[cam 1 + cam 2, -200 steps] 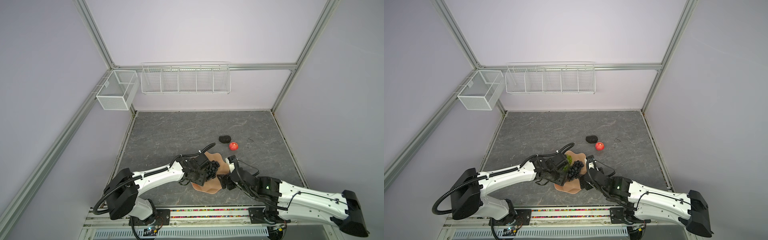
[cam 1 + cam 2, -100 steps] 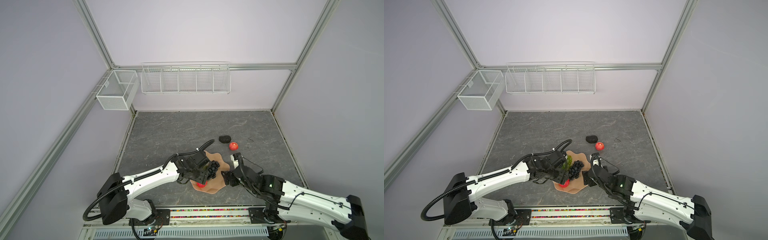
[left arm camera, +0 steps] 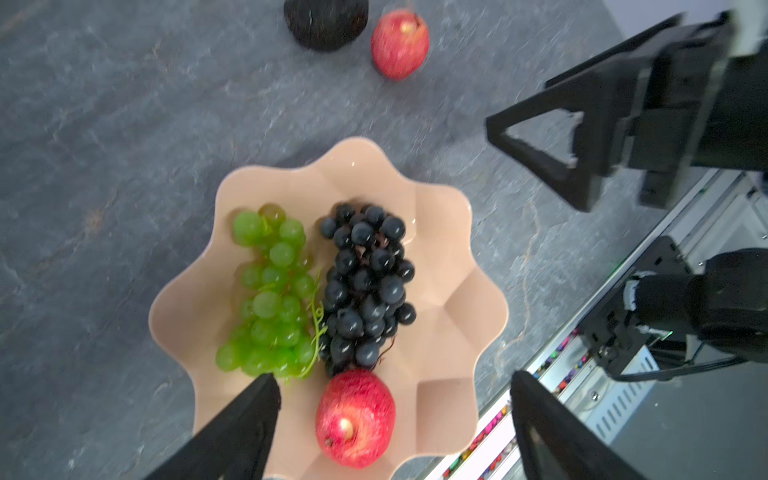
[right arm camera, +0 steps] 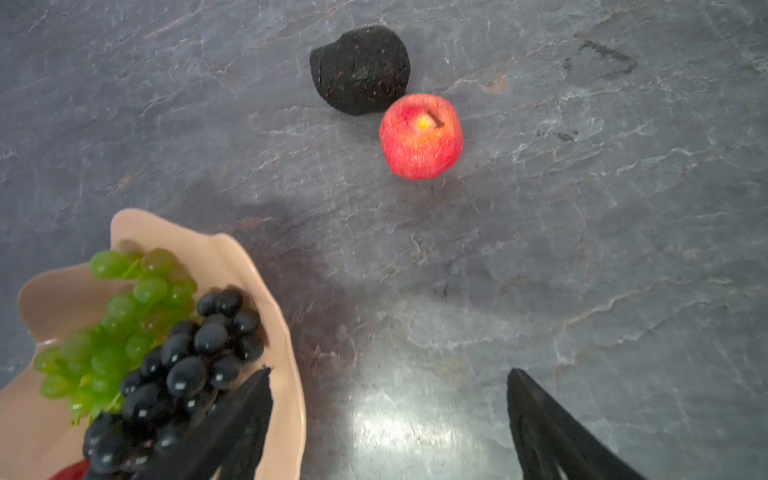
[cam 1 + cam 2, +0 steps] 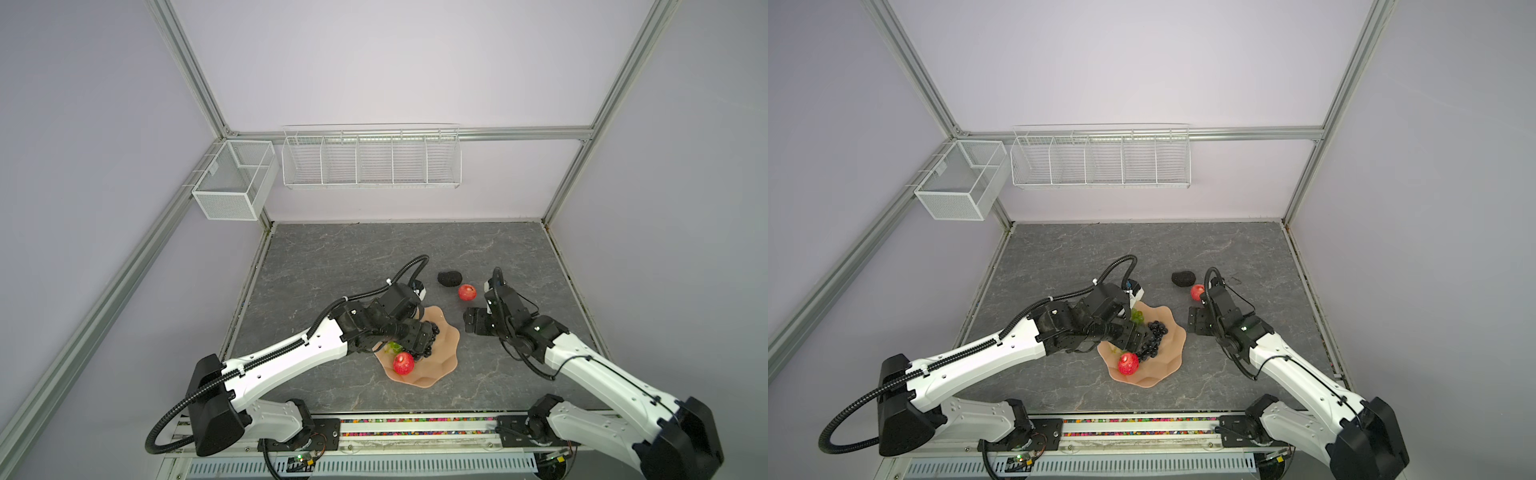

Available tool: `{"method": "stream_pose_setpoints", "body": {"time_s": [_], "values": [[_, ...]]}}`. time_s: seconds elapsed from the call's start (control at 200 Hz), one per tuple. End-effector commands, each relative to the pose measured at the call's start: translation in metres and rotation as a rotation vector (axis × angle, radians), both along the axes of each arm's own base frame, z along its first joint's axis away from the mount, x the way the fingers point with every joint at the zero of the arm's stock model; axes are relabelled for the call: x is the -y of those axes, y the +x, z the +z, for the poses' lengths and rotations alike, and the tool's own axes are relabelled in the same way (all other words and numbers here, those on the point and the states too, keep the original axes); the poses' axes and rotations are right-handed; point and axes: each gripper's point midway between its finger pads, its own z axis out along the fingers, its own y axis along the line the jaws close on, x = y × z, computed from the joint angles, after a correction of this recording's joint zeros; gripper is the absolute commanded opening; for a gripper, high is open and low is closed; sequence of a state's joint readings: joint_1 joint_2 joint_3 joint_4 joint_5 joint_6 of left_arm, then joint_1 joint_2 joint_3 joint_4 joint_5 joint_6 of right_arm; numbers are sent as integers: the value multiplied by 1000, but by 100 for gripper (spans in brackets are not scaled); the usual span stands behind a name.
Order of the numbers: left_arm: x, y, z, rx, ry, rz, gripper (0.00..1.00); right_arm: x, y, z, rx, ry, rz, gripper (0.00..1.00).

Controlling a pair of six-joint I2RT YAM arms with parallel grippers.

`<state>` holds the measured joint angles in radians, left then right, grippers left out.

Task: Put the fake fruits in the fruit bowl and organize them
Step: 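Reach the right gripper to the red apple and grasp it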

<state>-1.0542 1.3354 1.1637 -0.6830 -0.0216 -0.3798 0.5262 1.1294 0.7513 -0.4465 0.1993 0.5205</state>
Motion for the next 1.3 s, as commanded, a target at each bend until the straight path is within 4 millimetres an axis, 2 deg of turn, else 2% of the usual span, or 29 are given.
{"method": "stream_pose_setpoints", "body": {"time_s": [0.0,0.19,0.235,0.26,0.515,0.775,0.92,1.045,1.295], "values": [[16,10,16,74,-30,-46,91,-9,31,2,22,35,75,90],[32,19,26,119,-71,-77,94,-9,75,-24,7,23,95,93],[35,20,29,131,-85,-81,95,-9,81,-36,-15,11,99,94],[37,21,30,139,-93,-85,95,-12,92,-29,4,19,100,94],[38,28,45,184,-140,-83,96,-8,120,-55,-51,-52,80,100],[34,31,50,187,-177,-65,98,-2,121,-85,-139,-68,54,89],[33,32,51,187,-181,-61,99,-2,118,-94,-157,-60,51,76],[31,33,49,185,-171,-52,99,-1,116,-91,-154,-61,45,66],[26,36,37,161,-150,-23,99,8,95,-67,-115,-70,40,61]]}}
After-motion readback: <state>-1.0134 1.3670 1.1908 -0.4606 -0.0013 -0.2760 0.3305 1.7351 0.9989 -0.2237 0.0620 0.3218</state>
